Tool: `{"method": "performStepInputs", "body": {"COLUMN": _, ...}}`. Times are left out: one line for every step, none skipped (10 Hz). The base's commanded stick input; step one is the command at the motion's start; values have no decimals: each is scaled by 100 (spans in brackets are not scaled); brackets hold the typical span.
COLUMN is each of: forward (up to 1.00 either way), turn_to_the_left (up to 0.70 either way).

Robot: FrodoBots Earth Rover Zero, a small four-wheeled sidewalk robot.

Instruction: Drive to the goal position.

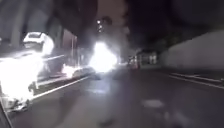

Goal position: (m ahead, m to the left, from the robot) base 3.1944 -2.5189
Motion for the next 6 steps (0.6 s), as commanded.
{"method": "performStepInputs", "body": {"forward": 70, "turn_to_the_left": 0}}
{"method": "performStepInputs", "body": {"forward": 70, "turn_to_the_left": 0}}
{"method": "performStepInputs", "body": {"forward": 58, "turn_to_the_left": 0}}
{"method": "performStepInputs", "body": {"forward": 45, "turn_to_the_left": 0}}
{"method": "performStepInputs", "body": {"forward": 45, "turn_to_the_left": 0}}
{"method": "performStepInputs", "body": {"forward": 45, "turn_to_the_left": 0}}
